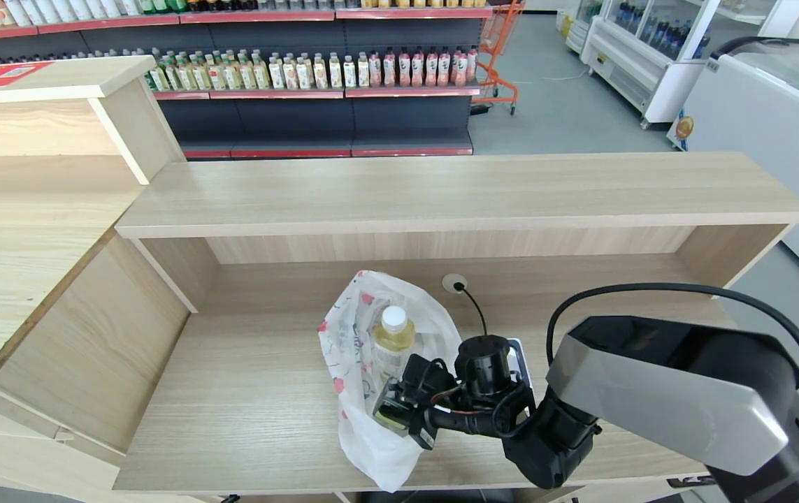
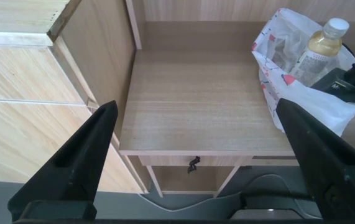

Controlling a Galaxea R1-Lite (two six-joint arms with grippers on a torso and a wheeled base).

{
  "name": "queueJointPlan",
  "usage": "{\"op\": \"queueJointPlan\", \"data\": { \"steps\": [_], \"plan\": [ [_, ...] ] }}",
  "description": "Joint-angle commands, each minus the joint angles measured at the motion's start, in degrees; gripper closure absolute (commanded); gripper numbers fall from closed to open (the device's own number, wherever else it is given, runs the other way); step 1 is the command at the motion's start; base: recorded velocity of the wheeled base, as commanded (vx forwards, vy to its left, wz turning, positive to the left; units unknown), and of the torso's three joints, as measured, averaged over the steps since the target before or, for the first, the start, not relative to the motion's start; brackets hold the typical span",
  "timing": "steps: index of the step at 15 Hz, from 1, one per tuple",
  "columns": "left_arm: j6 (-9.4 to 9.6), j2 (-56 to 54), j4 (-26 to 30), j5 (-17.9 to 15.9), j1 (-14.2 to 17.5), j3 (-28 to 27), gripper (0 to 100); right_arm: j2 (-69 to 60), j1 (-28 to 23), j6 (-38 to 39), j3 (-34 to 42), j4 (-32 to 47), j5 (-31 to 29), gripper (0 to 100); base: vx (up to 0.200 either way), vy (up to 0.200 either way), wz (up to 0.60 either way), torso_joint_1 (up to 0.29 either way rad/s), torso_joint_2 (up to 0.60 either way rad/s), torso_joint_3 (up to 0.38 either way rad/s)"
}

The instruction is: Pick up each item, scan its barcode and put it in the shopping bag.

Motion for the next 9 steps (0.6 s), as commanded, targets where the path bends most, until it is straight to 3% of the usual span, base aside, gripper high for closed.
{"op": "queueJointPlan", "data": {
  "steps": [1,2,5,9],
  "plan": [
    [0.02,0.0,0.0,0.0,0.0,0.0,0,1.6,0.0,-0.4,-0.2,0.0,0.0,100,0.000,0.000,0.00,0.000,0.00,0.000],
    [0.02,0.0,0.0,0.0,0.0,0.0,0,1.6,0.0,-0.4,-0.1,-0.2,0.0,0,0.000,0.000,0.00,0.000,0.00,0.000],
    [0.02,0.0,0.0,0.0,0.0,0.0,0,-1.9,-0.1,0.9,1.7,-0.4,-0.1,0,0.000,0.000,0.00,0.000,0.00,0.000],
    [0.02,0.0,0.0,0.0,0.0,0.0,0,-15.4,-2.2,16.4,14.1,-4.7,-0.1,0,0.000,0.000,0.00,0.000,0.00,0.000]
  ]
}}
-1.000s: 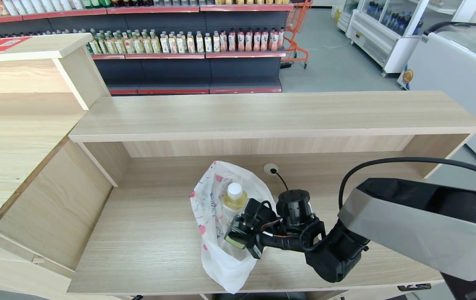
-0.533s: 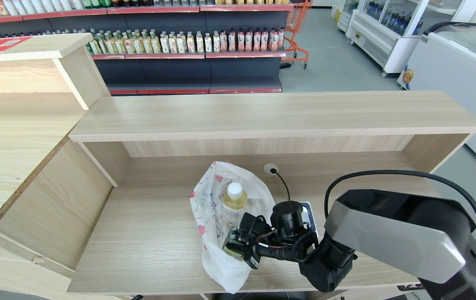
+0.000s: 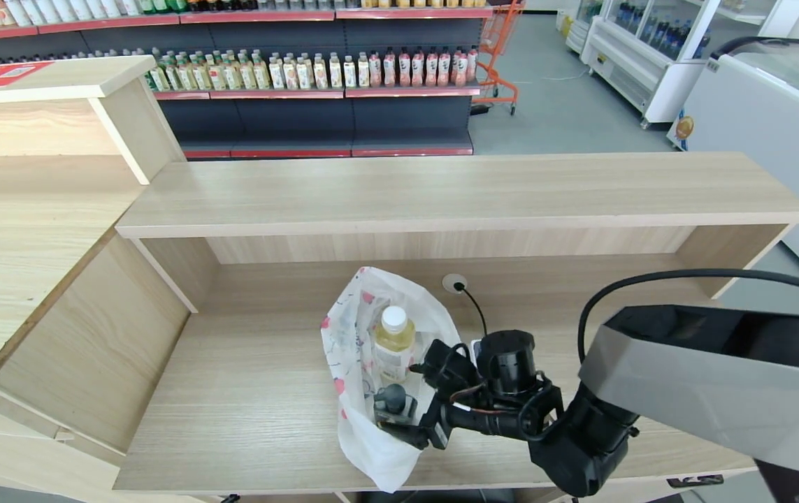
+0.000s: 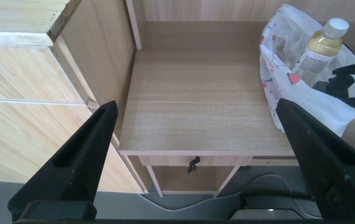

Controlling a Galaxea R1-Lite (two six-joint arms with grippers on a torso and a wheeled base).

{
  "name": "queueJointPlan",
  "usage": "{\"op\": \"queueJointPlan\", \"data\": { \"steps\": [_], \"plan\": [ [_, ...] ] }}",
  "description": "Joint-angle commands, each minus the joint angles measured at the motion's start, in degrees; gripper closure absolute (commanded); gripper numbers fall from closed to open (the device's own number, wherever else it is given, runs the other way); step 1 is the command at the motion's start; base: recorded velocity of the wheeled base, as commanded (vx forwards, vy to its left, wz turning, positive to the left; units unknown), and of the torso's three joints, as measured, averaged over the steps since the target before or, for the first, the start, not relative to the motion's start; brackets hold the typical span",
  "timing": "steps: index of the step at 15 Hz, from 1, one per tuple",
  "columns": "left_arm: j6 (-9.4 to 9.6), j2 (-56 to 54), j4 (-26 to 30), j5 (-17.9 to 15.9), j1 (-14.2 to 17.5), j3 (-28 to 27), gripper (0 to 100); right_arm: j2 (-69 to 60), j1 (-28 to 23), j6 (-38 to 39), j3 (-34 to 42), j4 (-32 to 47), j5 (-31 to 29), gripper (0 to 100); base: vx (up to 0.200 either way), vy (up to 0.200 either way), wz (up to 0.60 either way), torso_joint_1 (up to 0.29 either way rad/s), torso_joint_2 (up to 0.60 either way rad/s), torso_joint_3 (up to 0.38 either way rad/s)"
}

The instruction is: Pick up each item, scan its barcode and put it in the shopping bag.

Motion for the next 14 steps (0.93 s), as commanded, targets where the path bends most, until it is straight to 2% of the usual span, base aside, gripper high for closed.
{"op": "queueJointPlan", "data": {
  "steps": [1,3,6,8,11,12,14],
  "plan": [
    [0.00,0.0,0.0,0.0,0.0,0.0,0,-11.6,-2.5,8.0,6.6,-1.0,-0.3,0,0.000,0.000,0.00,0.000,0.00,0.000],
    [0.00,0.0,0.0,0.0,0.0,0.0,0,-19.2,-5.8,12.7,11.6,1.1,-0.9,0,0.000,0.000,0.00,0.000,0.00,0.000],
    [0.00,0.0,0.0,0.0,0.0,0.1,0,-29.9,-13.4,13.9,20.4,4.0,-0.5,0,0.000,0.000,0.00,0.000,0.00,0.000],
    [0.00,0.0,0.0,0.0,0.0,0.0,0,-37.3,-17.6,15.4,23.3,5.6,-0.9,0,0.000,0.000,0.00,0.000,0.00,0.000],
    [0.00,0.0,0.0,0.0,0.0,0.0,0,-52.3,-24.9,15.1,23.7,16.6,-3.9,0,0.000,0.000,0.00,0.000,0.00,0.000],
    [0.00,0.0,0.0,0.0,0.0,0.0,0,-59.8,-27.1,13.8,25.3,22.2,-8.6,0,0.000,0.000,0.00,0.000,0.00,0.000],
    [0.00,0.0,0.0,0.0,0.0,0.0,0,-74.0,-31.4,12.8,32.6,31.6,-13.3,0,0.000,0.000,0.00,0.000,0.00,0.000]
  ]
}}
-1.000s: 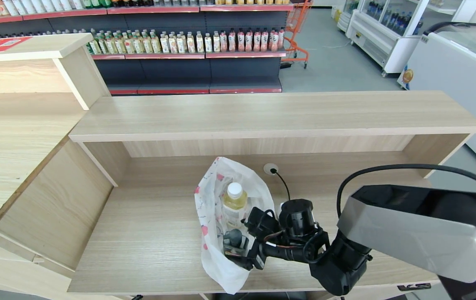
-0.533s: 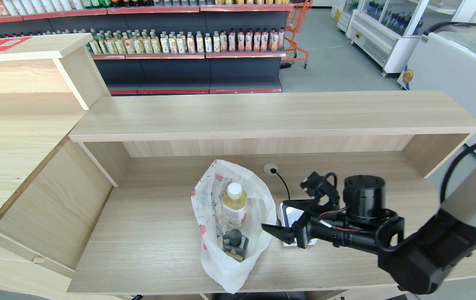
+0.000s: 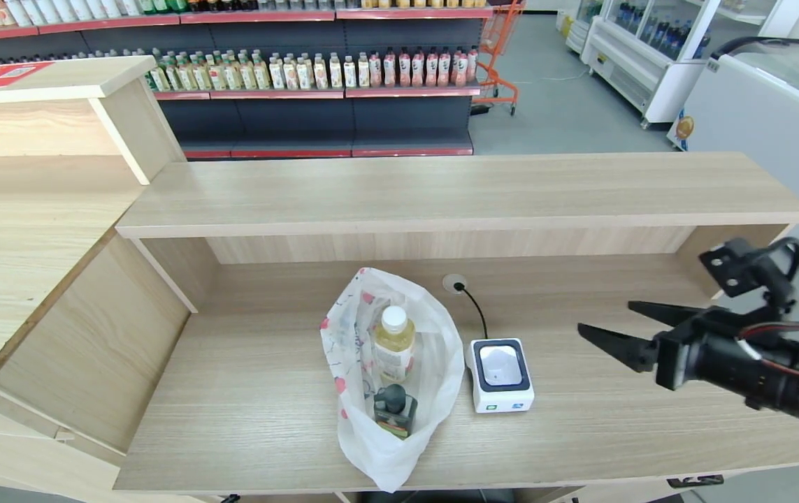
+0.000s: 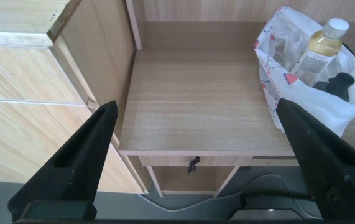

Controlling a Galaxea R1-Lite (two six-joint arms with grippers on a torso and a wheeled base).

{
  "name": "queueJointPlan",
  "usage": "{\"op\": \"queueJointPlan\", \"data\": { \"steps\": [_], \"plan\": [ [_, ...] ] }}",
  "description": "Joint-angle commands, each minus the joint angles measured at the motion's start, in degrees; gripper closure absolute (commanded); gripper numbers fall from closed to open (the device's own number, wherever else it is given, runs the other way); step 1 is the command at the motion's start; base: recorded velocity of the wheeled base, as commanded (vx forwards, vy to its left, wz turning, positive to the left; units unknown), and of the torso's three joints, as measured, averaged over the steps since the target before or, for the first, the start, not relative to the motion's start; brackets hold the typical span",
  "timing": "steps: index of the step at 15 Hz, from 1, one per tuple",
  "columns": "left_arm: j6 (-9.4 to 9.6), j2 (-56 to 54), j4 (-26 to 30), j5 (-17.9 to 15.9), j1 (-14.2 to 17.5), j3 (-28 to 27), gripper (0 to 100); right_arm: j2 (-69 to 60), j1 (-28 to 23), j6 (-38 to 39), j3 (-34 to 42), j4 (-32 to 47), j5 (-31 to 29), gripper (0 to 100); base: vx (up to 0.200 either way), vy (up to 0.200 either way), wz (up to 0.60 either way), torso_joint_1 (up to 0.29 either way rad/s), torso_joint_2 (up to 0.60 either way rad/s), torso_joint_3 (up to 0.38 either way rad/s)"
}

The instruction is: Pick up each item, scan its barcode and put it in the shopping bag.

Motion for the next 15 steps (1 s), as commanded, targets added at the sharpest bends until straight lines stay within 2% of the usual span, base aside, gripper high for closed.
{"op": "queueJointPlan", "data": {
  "steps": [1,2,4,8,10,12,15],
  "plan": [
    [0.00,0.0,0.0,0.0,0.0,0.0,0,-29.7,-8.3,-1.3,11.9,15.4,-8.0,0,0.000,0.000,0.00,0.000,0.00,0.000],
    [0.00,0.0,0.0,0.0,0.0,0.0,0,-38.5,-9.6,-1.3,16.9,20.2,-10.1,0,0.000,0.000,0.00,0.000,0.00,0.000],
    [0.00,0.0,0.0,0.0,0.0,0.0,0,-53.8,-11.6,-1.5,23.3,25.7,-10.4,0,0.000,0.000,0.00,0.000,0.00,0.000],
    [0.00,0.0,0.0,0.0,0.0,0.0,0,-76.7,-12.2,-1.6,23.2,46.8,-13.1,0,0.000,0.000,0.00,0.000,0.00,0.000],
    [0.00,0.0,0.0,0.0,0.0,0.0,0,-81.4,-11.9,-2.7,23.2,46.2,-13.1,0,0.000,0.000,0.00,0.000,0.00,0.000],
    [0.00,0.0,0.0,0.0,0.0,0.0,0,-81.4,-12.0,0.1,23.2,46.2,-13.4,0,0.000,0.000,0.00,0.000,0.00,0.000],
    [0.00,0.0,0.0,0.0,0.0,0.0,0,-81.4,-12.0,0.0,23.2,46.2,-13.4,0,0.000,0.000,0.00,0.000,0.00,0.000]
  ]
}}
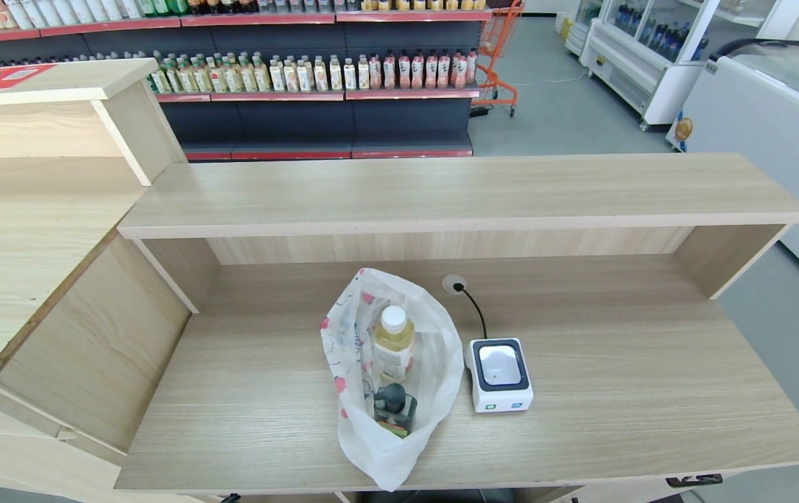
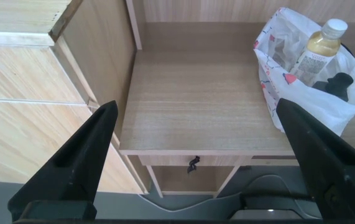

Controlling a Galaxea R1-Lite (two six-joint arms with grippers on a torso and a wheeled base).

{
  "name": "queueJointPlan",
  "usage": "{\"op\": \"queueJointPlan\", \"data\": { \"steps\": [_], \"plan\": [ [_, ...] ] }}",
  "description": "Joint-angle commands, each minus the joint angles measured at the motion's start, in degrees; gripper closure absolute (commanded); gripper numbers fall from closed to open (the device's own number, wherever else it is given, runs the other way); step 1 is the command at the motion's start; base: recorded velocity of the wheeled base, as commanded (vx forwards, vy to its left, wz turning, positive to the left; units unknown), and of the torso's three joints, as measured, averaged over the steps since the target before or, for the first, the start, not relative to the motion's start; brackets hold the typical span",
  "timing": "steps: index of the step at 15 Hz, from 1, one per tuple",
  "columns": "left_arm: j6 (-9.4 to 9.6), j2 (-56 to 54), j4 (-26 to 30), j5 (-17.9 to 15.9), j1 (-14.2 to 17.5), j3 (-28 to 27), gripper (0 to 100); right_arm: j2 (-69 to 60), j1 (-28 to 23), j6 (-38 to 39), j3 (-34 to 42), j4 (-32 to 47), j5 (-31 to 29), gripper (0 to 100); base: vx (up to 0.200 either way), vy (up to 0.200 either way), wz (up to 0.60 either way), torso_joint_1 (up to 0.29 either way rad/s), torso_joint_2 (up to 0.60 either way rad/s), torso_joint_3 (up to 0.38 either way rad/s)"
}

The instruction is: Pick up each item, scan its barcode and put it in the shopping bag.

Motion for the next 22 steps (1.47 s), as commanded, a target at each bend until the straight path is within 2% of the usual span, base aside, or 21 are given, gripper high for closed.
{"op": "queueJointPlan", "data": {
  "steps": [1,9,11,12,15,22],
  "plan": [
    [0.02,0.0,0.0,0.0,0.0,0.0,0,-1.8,0.0,0.0,0.1,0.1,0.0,0,0.000,0.000,0.00,0.000,0.00,0.000],
    [-0.15,0.0,0.0,0.0,0.0,0.0,0,-1.8,0.0,0.0,0.1,0.1,0.0,0,0.000,0.000,0.00,0.000,0.00,0.000],
    [-1.03,0.0,0.0,0.0,0.0,0.0,0,-1.8,0.0,0.0,0.1,0.1,0.0,0,0.000,0.000,0.00,0.000,0.00,0.000],
    [-0.50,0.0,0.0,-0.1,0.0,0.0,0,-1.8,0.0,-0.4,0.1,0.1,0.0,0,0.000,0.000,0.00,0.000,0.00,0.000],
    [0.29,0.0,0.0,-0.1,0.0,0.0,0,-1.8,0.0,-0.8,0.1,0.1,0.0,0,0.000,-0.200,0.00,0.004,0.00,0.004],
    [0.37,0.0,0.0,0.0,0.0,0.0,0,-1.8,0.0,-1.0,0.1,0.1,0.0,0,0.000,-0.200,0.00,0.004,0.00,0.002]
  ]
}}
